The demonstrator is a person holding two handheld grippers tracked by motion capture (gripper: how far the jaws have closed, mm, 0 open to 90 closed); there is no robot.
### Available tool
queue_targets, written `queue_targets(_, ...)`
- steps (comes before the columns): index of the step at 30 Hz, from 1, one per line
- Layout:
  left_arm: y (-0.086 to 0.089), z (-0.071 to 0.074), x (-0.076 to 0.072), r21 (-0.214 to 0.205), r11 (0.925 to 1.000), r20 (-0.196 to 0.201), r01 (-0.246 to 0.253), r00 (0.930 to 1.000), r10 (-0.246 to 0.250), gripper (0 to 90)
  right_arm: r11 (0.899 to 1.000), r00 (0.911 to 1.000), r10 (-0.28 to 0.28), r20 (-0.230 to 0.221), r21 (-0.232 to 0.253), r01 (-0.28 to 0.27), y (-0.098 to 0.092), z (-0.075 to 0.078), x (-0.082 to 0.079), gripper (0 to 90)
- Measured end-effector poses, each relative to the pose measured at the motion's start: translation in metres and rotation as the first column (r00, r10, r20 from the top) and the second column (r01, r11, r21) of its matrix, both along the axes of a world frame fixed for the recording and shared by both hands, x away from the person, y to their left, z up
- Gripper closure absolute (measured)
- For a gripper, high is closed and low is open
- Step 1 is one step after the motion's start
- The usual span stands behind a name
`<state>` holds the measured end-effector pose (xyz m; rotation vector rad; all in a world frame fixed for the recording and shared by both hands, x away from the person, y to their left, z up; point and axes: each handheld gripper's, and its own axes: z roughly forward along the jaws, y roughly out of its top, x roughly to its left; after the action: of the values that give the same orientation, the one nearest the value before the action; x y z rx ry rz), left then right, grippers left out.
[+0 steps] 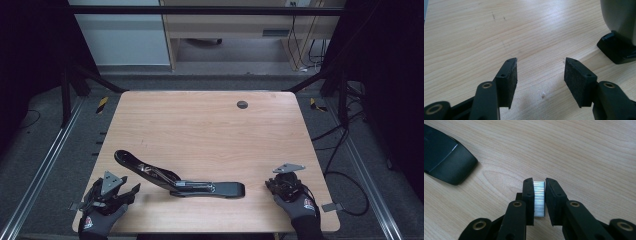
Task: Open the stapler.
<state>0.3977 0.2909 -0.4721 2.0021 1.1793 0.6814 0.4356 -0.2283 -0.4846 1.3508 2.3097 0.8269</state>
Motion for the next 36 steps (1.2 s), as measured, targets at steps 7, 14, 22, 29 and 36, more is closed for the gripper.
queue_targets(7,0.0,0.0,0.0,-0.002,1.0,0.0,-0.002,1.0,0.002,43.8,1.0,0.9998,-0.006,-0.019,0.002,0.006,0.002,0.0,0.0,78.1)
queue_targets(14,0.0,0.0,0.0,-0.007,1.0,-0.002,0.0,1.0,0.0,43.5,1.0,1.0,-0.007,-0.004,0.013,0.007,0.0,0.001,0.0,72.8)
queue_targets(22,0.0,-0.001,0.001,-0.007,1.0,-0.001,0.003,1.0,-0.003,43.5,0.998,0.9989,-0.041,0.024,0.04,0.04,-0.001,0.013,-0.004,69.6)
queue_targets(29,0.0,-0.001,0.002,0.0,1.0,-0.004,0.007,1.0,-0.007,43.2,0.998,0.9987,-0.049,0.012,0.027,0.048,-0.001,0.016,-0.008,70.9)
queue_targets(36,0.001,-0.002,0.002,-0.003,1.0,-0.012,0.004,0.9999,-0.004,43.0,0.999,0.9993,-0.036,0.005,-0.003,0.036,-0.001,0.011,-0.006,71.7)
